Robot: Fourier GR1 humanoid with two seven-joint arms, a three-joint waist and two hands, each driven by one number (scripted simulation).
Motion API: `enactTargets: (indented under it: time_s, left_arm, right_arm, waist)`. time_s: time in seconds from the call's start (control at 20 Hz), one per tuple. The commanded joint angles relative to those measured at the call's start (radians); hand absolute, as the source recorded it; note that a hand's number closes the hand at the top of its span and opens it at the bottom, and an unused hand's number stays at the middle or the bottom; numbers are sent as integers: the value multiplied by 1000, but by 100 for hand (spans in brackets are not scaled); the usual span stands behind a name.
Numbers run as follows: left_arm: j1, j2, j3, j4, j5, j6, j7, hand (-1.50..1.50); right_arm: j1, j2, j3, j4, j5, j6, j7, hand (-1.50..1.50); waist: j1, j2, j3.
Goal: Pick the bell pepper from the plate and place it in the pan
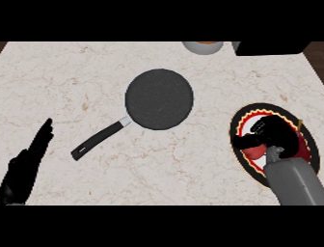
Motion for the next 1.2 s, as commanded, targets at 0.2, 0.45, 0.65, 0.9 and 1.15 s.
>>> enactTargets:
  time_s: [0.2,0.45,0.65,0.9,1.15]
  left_arm:
    - [11,-1,-4,7,-2,-4,-26,0]
    - [-28,-10,-16,20,-12,-1,-28,0]
    - [-16,-13,-31,-29,-9,-20,-11,0]
    - [-58,-26,-40,55,-21,-14,-68,0]
    - [-121,6,-18,22,-1,-42,30,0]
  right_arm:
    - [-57,-31,231,-366,458,-68,221,150]
    - [-156,116,341,-504,654,109,361,150]
    - [-241,204,257,-384,660,80,282,150]
    - [-446,207,185,-134,514,-77,279,150]
    - [-518,208,54,133,425,-289,165,150]
  waist:
    - [13,6,3]
    - [45,25,7]
    - [62,33,10]
    - [81,40,10]
    - [103,49,11]
